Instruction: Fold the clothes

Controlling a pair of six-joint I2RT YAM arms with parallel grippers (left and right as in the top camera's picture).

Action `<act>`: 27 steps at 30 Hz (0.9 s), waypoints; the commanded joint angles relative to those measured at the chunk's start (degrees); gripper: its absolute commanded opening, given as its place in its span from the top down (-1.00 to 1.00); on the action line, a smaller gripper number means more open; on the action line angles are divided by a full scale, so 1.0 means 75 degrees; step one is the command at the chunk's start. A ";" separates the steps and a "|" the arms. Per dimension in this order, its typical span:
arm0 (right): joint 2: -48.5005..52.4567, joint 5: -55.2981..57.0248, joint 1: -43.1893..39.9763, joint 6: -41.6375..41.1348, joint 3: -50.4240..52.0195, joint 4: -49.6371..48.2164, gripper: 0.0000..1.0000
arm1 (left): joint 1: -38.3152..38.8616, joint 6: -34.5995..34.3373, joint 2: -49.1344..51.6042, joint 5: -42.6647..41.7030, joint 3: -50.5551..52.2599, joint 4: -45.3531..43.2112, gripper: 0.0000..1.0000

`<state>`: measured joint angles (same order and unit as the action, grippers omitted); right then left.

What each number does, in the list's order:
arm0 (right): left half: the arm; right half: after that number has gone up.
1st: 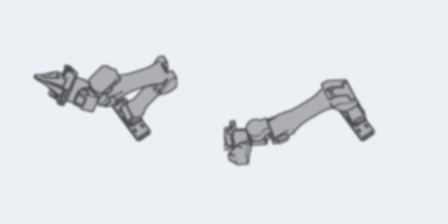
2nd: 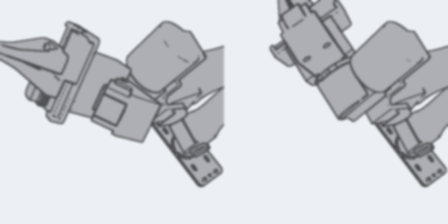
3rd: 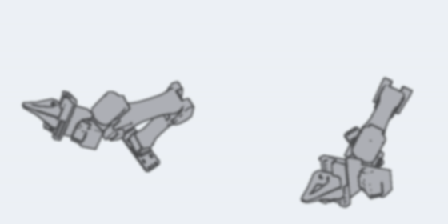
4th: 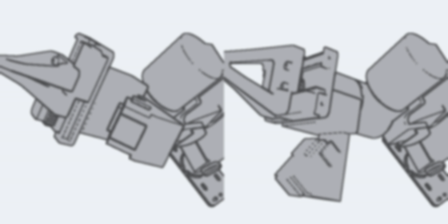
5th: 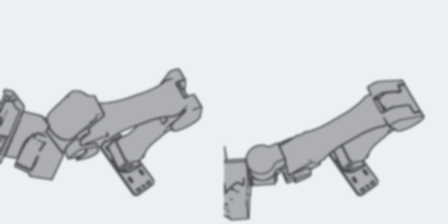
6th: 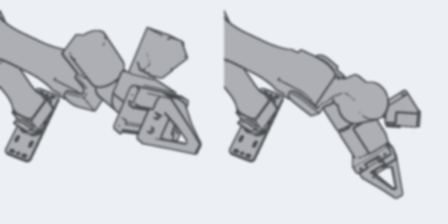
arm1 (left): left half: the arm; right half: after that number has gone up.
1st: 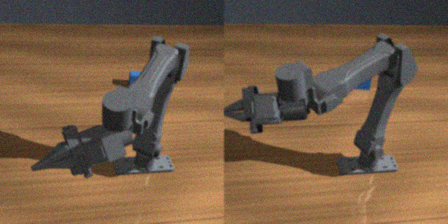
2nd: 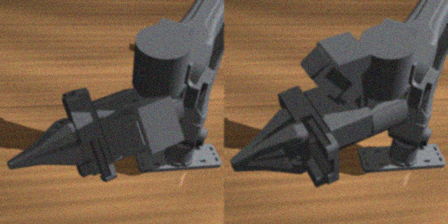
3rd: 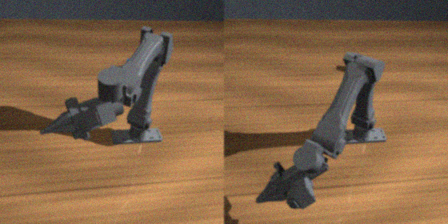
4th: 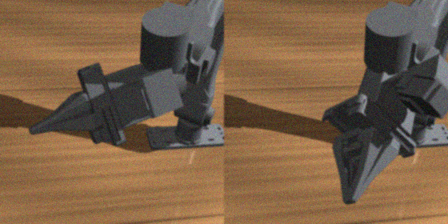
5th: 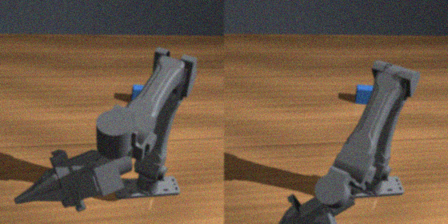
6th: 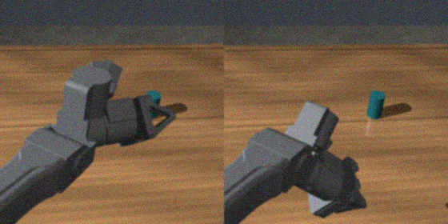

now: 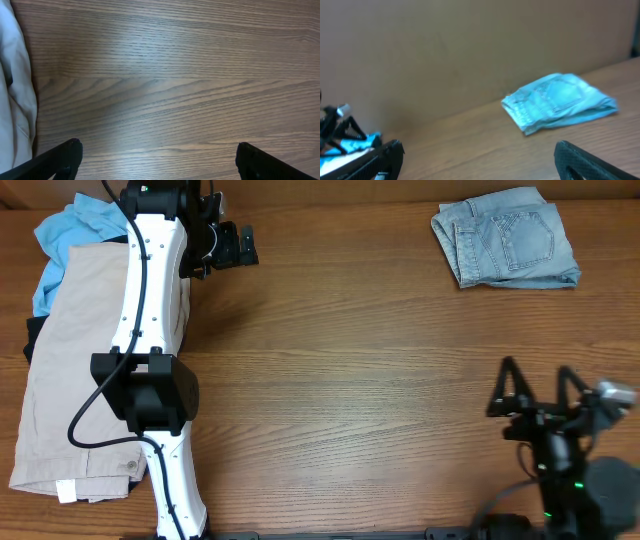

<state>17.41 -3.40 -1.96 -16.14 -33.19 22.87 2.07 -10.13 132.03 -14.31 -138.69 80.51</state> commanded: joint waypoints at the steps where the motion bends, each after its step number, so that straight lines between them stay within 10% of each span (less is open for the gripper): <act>1: -0.0338 0.0105 0.0326 0.0315 0.1268 -0.1070 -1.00 | 0.0029 0.0096 -0.0117 -0.0035 -0.0070 0.0003 -1.00; 14: -0.2302 0.0125 0.0516 0.0562 0.4380 -0.2535 -1.00 | 0.0029 0.0096 -0.0117 -0.0035 -0.0070 0.0003 -1.00; 27: -0.2299 0.0108 0.0516 0.0557 0.4363 -0.2463 -1.00 | 0.0029 0.0096 -0.0117 -0.0035 -0.0070 0.0003 -1.00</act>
<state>0.89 -2.96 1.61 -12.32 -1.06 4.71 2.07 -10.13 132.03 -14.31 -138.69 80.53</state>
